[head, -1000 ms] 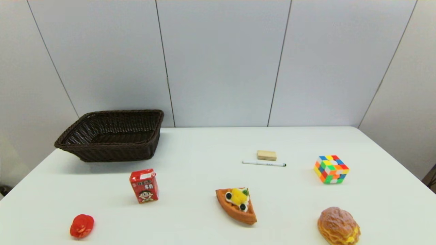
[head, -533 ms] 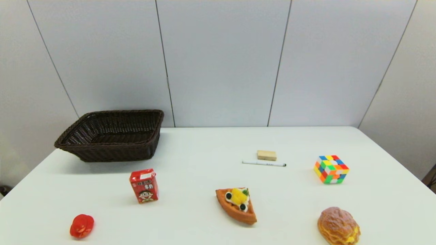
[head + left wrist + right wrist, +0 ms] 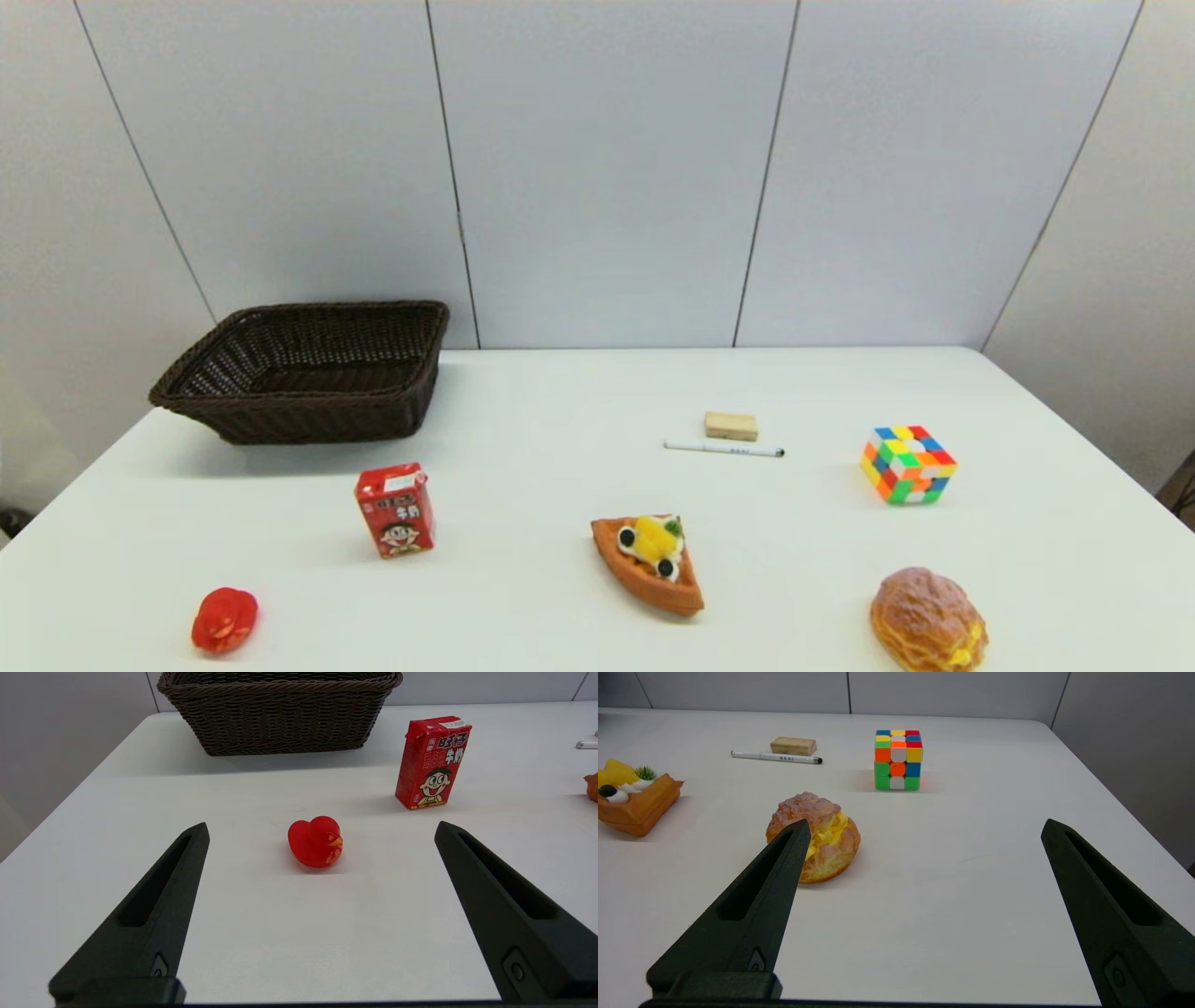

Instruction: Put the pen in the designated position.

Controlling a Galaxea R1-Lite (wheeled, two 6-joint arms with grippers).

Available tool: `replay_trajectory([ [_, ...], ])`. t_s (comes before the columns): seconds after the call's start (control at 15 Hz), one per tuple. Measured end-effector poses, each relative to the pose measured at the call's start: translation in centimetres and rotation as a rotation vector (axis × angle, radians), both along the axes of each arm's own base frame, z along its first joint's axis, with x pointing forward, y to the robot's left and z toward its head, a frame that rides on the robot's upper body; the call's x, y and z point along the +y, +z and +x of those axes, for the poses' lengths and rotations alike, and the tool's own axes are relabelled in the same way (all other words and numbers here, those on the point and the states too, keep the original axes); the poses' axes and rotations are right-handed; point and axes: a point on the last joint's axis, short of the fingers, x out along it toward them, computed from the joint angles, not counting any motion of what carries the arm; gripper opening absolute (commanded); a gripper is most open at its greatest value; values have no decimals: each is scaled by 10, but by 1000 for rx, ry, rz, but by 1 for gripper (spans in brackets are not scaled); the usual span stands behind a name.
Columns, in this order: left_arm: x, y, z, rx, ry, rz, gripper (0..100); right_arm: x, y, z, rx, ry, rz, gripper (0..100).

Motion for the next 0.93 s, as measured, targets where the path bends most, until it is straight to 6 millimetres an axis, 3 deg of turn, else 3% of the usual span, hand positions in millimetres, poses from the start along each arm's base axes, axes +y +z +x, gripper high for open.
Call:
replay_trajectory([
  [0.93, 0, 0, 0, 1, 0, 0, 100, 0, 0, 0, 0, 0, 0, 100],
])
